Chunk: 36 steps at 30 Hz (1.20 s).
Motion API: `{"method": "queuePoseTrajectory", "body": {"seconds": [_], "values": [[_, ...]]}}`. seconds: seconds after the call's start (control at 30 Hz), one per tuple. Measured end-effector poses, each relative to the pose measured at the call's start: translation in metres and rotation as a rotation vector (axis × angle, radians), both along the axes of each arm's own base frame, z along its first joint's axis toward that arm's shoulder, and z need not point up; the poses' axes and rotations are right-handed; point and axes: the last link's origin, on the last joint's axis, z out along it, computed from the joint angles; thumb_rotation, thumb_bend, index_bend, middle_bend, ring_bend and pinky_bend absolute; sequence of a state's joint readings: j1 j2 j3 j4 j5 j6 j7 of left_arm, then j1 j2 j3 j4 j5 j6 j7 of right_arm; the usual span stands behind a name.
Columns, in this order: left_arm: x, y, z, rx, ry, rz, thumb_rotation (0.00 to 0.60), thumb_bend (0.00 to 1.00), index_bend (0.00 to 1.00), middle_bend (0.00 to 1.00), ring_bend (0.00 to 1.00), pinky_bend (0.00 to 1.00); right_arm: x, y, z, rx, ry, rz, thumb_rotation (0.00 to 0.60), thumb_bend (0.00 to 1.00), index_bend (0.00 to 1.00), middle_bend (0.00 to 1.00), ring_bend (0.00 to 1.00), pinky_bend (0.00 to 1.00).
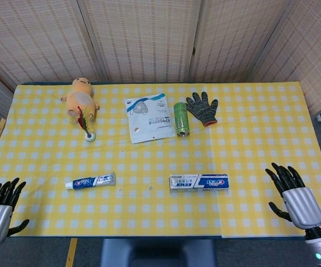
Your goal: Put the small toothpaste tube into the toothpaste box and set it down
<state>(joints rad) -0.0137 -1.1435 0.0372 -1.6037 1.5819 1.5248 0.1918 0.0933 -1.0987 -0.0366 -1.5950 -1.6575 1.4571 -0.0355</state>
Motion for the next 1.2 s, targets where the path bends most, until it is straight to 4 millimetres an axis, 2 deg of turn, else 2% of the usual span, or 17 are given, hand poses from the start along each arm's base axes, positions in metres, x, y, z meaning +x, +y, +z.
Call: {"method": "queuePoseTrajectory", "body": {"seconds": [0.37,0.47,0.57,0.6,0.7,0.73,0.8,0.97,1.2], "values": [[0.005,-0.002,-0.006,-0.048,-0.027,-0.016,0.6,0.19,0.08,0.06,0.04,0.0,0.0,0.001,0.0,-0.001,0.001,-0.002,0.6,0.31,0.0,0.0,0.0,0.0],[0.008,-0.002,-0.009,-0.047,-0.042,-0.045,0.6,0.19,0.09,0.08,0.08,0.03,0.0,0.002,0.001,-0.007,0.0,-0.002,0.6,0.31,0.0,0.0,0.0,0.0],[0.01,0.0,-0.012,-0.031,-0.053,-0.078,0.6,0.19,0.13,0.22,0.24,0.25,0.0,0.002,-0.001,-0.005,0.005,-0.005,0.6,0.31,0.0,0.0,0.0,0.0],[0.011,0.001,-0.013,-0.027,-0.05,-0.095,0.6,0.19,0.16,0.32,0.35,0.38,0.0,0.002,-0.002,-0.002,0.006,-0.006,0.6,0.31,0.0,0.0,0.0,0.0],[0.019,0.006,-0.017,-0.004,-0.054,-0.161,0.6,0.2,0.28,0.74,0.74,0.78,0.0,0.001,-0.003,-0.002,0.009,-0.006,0.6,0.31,0.0,0.0,0.0,0.0],[0.022,0.008,-0.019,0.005,-0.057,-0.185,0.6,0.2,0.32,0.87,0.86,0.89,0.0,0.001,-0.004,-0.001,0.01,-0.007,0.6,0.31,0.0,0.0,0.0,0.0],[0.027,0.013,-0.026,0.01,-0.061,-0.232,0.6,0.2,0.36,0.99,0.98,0.99,0.0,0.0,-0.006,0.004,0.015,-0.011,0.6,0.31,0.0,0.0,0.0,0.0],[0.035,0.024,-0.039,-0.059,-0.05,-0.221,0.6,0.21,0.4,1.0,1.0,1.0,-0.002,-0.002,-0.011,0.016,0.036,-0.03,0.6,0.31,0.0,0.0,0.0,0.0],[0.041,0.056,-0.056,-0.143,-0.02,-0.122,0.6,0.26,0.4,1.0,1.0,1.0,-0.003,-0.005,-0.013,0.017,0.044,-0.046,0.6,0.31,0.0,0.0,0.0,0.0]]}}
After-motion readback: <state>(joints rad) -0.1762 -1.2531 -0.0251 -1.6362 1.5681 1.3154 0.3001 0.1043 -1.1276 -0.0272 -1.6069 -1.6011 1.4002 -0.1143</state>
